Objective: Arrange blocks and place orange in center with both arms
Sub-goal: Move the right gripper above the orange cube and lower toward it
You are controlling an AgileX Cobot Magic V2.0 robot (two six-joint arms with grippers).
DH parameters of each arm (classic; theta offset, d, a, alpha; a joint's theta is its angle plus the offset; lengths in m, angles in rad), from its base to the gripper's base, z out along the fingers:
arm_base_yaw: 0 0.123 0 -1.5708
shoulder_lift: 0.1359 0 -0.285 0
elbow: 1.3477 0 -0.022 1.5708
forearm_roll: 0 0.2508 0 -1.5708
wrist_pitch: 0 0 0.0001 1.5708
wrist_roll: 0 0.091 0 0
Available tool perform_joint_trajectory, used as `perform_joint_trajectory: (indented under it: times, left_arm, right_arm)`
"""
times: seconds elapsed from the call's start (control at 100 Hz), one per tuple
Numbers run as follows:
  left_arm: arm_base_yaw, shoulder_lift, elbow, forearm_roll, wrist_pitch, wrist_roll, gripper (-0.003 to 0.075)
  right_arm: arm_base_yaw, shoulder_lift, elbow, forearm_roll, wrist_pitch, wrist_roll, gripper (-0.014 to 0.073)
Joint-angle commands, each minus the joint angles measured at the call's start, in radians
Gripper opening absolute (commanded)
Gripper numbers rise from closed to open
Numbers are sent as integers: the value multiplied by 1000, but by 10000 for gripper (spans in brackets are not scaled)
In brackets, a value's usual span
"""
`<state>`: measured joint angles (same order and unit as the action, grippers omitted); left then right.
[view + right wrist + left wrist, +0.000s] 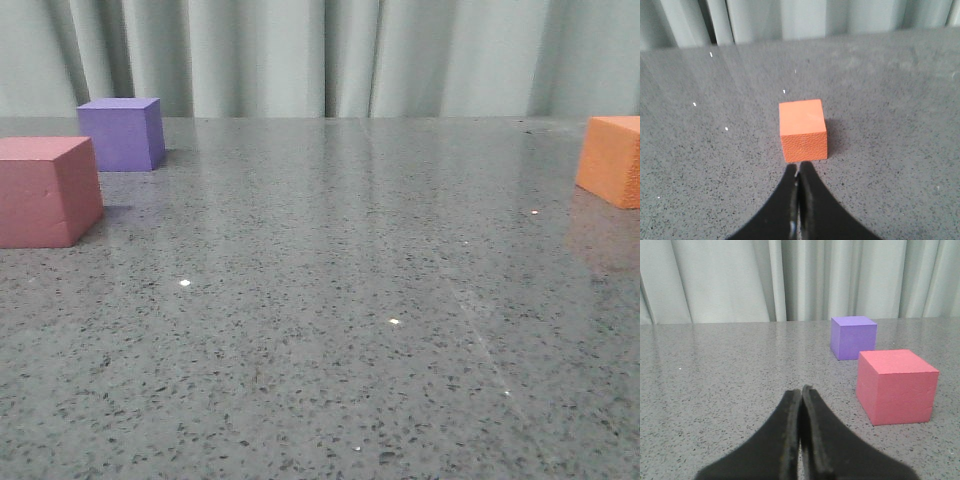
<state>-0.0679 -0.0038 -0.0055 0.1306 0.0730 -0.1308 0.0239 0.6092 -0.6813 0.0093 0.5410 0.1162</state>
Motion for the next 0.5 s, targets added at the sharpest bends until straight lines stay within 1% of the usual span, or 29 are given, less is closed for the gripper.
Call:
perform_joint_trajectory:
  times: [0.0, 0.14, 0.27, 0.49]
  left_arm:
    - [-6, -34, 55, 0, -91, -8, -19]
    - [-6, -34, 55, 0, -91, -8, -19]
    - [-6, -34, 55, 0, -91, -8, -19]
    - [-6, -34, 55, 0, -91, -8, -19]
  right_arm:
    - [-3, 128, -125, 0, -11, -7, -67]
    - [-3, 291, -214, 0, -20, -7, -67]
    - [-3, 406, -243, 0, -40, -7, -67]
    - [-3, 468, -244, 0, -8, -7, -59]
